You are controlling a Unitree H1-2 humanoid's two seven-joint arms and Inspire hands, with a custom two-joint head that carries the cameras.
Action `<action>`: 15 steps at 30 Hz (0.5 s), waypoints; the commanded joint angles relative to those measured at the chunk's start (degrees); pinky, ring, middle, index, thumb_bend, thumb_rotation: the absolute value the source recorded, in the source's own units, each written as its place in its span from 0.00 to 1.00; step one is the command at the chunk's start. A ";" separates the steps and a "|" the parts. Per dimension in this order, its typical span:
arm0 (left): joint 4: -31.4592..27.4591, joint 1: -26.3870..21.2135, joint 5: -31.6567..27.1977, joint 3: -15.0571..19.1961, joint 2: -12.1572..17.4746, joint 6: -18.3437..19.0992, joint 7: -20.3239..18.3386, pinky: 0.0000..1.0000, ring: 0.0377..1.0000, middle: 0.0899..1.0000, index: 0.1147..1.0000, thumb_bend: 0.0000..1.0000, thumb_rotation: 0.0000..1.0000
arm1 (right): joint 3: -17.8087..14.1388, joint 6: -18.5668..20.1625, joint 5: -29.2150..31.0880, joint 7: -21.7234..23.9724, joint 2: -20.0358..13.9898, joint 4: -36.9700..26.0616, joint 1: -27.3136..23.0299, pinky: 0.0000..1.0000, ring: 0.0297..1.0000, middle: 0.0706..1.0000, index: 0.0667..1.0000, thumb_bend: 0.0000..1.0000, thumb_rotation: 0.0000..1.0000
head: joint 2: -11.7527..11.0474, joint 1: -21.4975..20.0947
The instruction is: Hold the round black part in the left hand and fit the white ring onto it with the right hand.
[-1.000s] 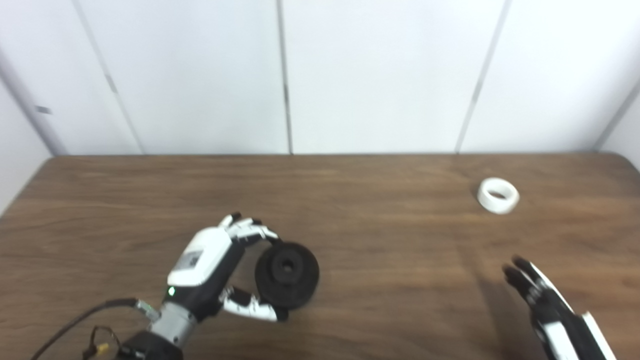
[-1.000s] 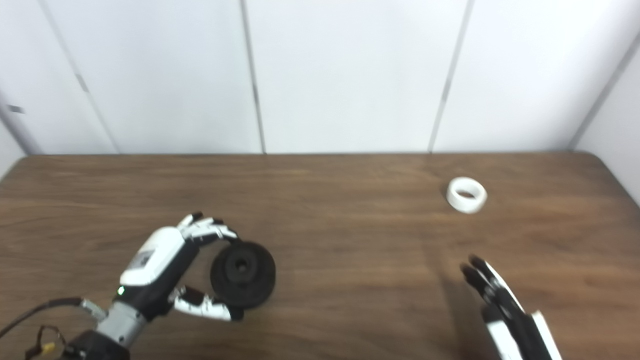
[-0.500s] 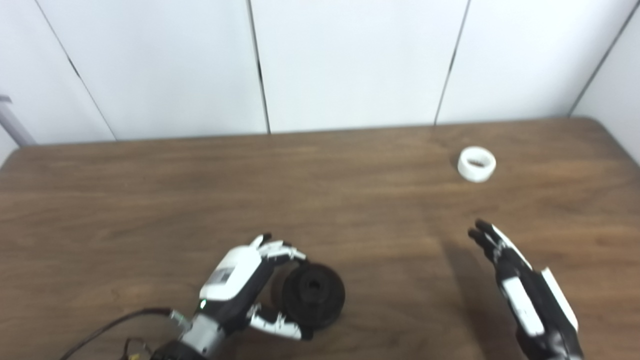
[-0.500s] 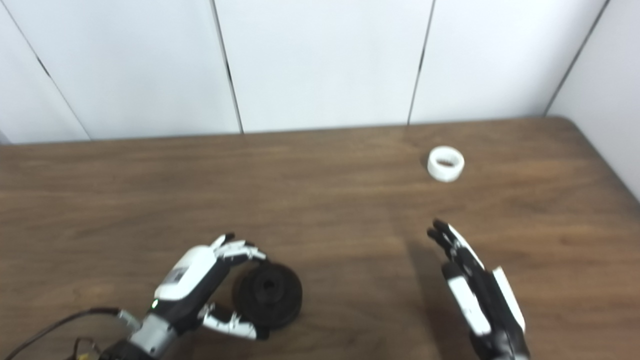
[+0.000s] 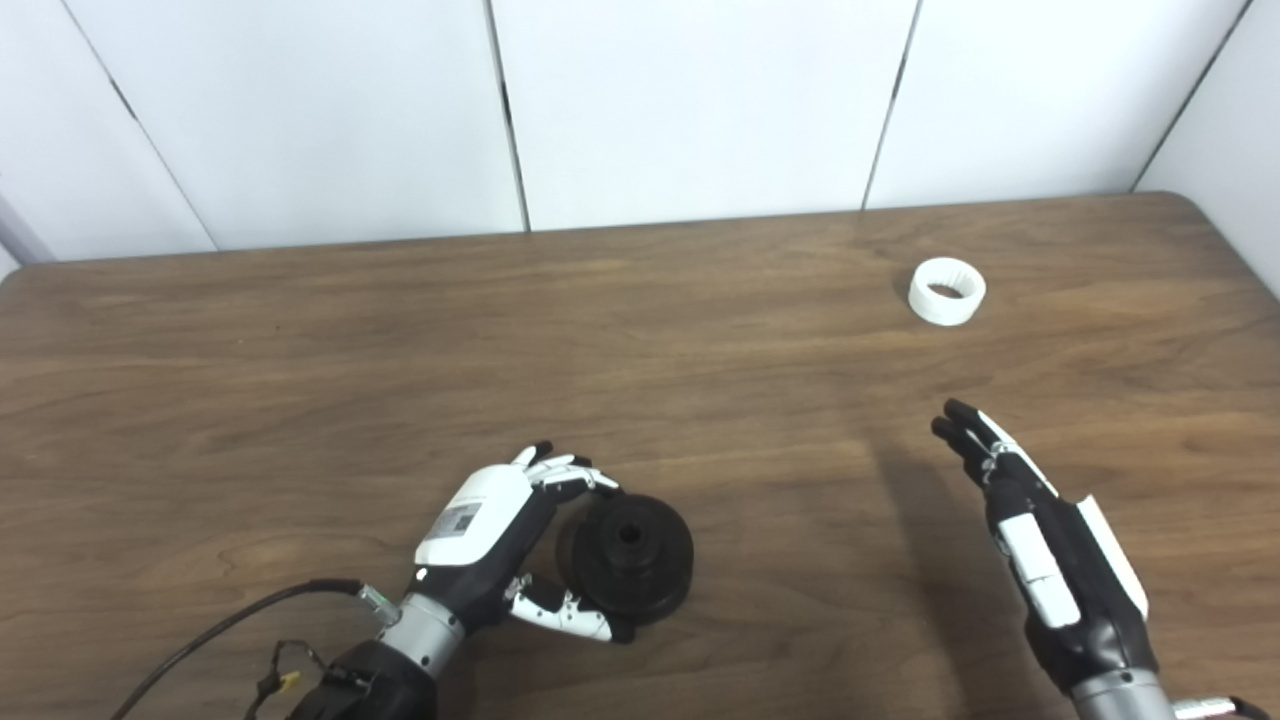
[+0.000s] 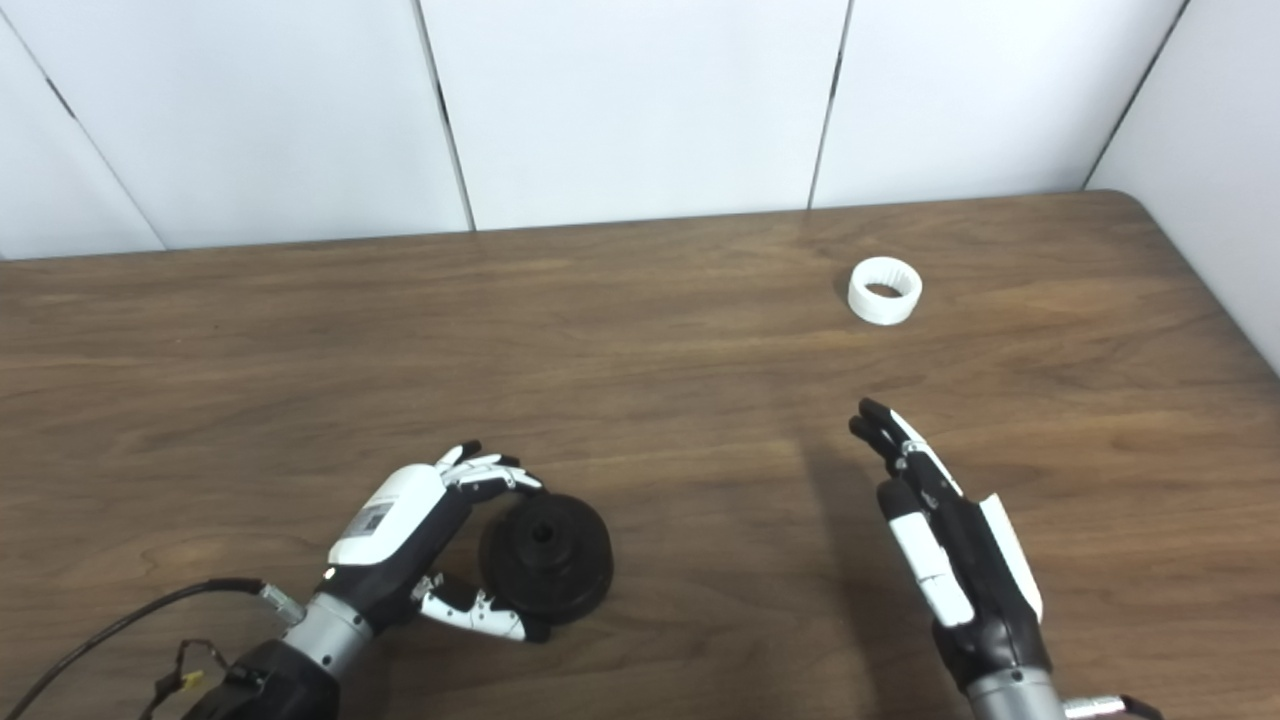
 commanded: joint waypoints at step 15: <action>2.94 -0.53 2.77 0.41 0.77 -0.06 1.10 1.00 0.89 0.77 0.42 0.52 0.06 | -3.51 18.61 -10.88 6.32 -2.52 -18.89 -11.00 0.88 0.91 0.90 0.90 0.67 0.69 | -0.54 -2.82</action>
